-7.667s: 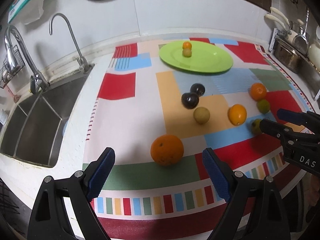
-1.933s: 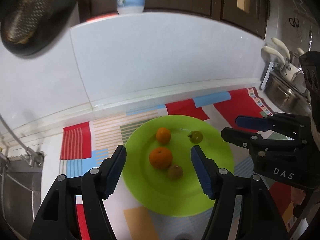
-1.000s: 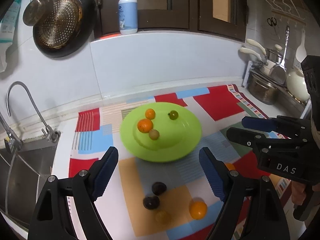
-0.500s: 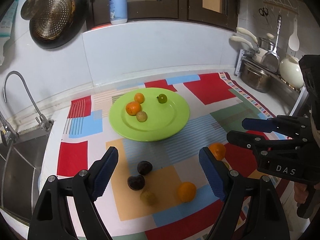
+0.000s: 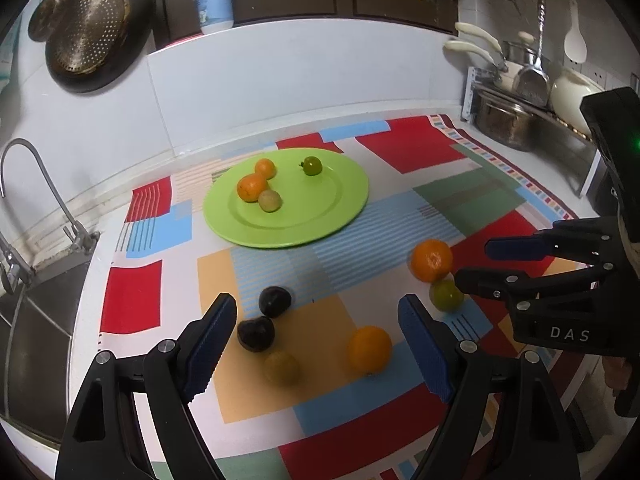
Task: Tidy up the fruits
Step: 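Withdraw both open grippers from the plate toward the remaining fruits, then grasp another large orange with the left gripper while the right gripper grasps a green lime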
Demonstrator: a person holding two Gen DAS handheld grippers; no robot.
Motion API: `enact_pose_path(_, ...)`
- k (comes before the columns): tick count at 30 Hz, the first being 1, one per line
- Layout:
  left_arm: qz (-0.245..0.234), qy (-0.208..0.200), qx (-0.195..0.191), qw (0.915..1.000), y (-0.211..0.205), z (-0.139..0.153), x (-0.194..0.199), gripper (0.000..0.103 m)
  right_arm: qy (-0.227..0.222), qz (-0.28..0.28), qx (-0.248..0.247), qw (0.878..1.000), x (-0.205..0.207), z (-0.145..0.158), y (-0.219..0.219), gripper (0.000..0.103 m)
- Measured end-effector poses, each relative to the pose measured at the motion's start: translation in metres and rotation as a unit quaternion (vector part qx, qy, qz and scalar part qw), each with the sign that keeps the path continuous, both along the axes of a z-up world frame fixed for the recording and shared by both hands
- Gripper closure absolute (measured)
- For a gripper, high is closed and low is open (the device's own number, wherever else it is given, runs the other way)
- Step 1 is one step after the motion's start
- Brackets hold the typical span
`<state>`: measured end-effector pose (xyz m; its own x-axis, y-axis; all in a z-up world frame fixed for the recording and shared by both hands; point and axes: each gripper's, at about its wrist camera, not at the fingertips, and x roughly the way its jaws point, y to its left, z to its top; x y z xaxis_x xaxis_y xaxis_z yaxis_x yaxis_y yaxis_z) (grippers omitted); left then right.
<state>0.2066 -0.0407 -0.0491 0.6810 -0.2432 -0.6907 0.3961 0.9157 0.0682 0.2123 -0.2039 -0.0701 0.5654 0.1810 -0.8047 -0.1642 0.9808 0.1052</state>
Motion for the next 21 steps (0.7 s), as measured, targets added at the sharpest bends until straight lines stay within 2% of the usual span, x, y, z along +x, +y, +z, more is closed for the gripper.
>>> enact_pose_path(9, -0.021, 0.006, 0.013, 0.9997, -0.012, -0.021, -0.009, 0.021, 0.013, 0.008, 0.005, 1.000, -0.005, -0.018, 0.000, 0.057)
enact_pose_path(21, -0.032, 0.046, -0.003, 0.9984, -0.020, -0.046, -0.010, 0.040, -0.003, 0.029, -0.007, 1.000, -0.007, -0.031, 0.007, 0.057)
